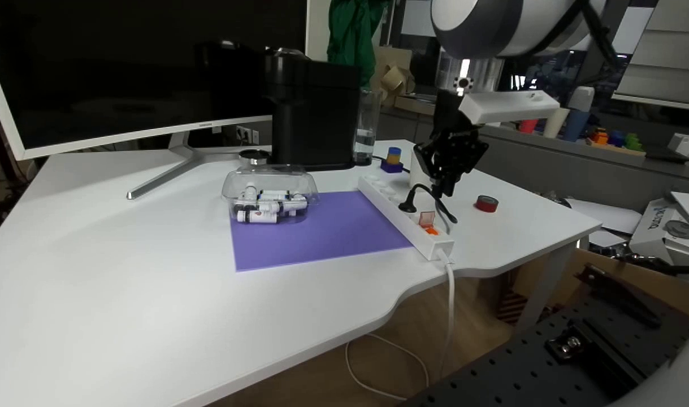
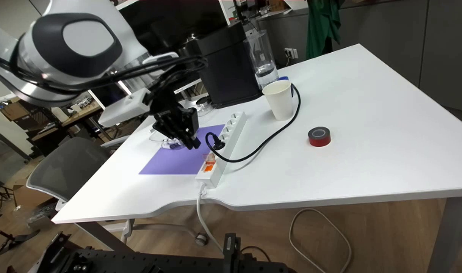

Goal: Turn off the extension cord

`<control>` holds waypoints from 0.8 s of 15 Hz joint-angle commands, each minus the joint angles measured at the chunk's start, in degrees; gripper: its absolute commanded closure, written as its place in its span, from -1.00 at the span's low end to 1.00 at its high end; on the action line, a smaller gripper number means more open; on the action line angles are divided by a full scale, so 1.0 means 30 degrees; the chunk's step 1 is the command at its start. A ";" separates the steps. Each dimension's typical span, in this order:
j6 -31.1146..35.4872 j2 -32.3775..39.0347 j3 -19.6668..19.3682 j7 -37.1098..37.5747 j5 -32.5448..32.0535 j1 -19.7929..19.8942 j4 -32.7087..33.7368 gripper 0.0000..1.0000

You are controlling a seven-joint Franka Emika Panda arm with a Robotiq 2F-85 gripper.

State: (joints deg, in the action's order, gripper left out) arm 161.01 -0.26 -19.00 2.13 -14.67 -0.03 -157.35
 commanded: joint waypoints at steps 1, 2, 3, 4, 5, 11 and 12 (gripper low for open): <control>-0.2552 -0.3137 0.1680 0.0156 0.0685 0.1373 -0.0842 -0.08; -0.3119 -0.3640 0.2062 0.0146 0.0930 0.1604 -0.0829 -0.20; -0.3589 -0.4130 0.2417 0.0186 0.1157 0.1797 -0.0860 -0.35; -0.4088 -0.4584 0.2756 0.0259 0.1333 0.1965 -0.0839 -0.47; -0.4468 -0.4990 0.3072 0.0371 0.1396 0.2121 -0.0829 -0.59; -0.6604 -0.6325 0.4369 0.1510 0.2258 0.2781 -0.0513 -1.00; -0.6760 -0.6337 0.4515 0.1714 0.2198 0.2920 -0.0525 -1.00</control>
State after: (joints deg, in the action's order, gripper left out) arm 143.22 -17.53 -7.15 3.79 -8.49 7.34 -158.78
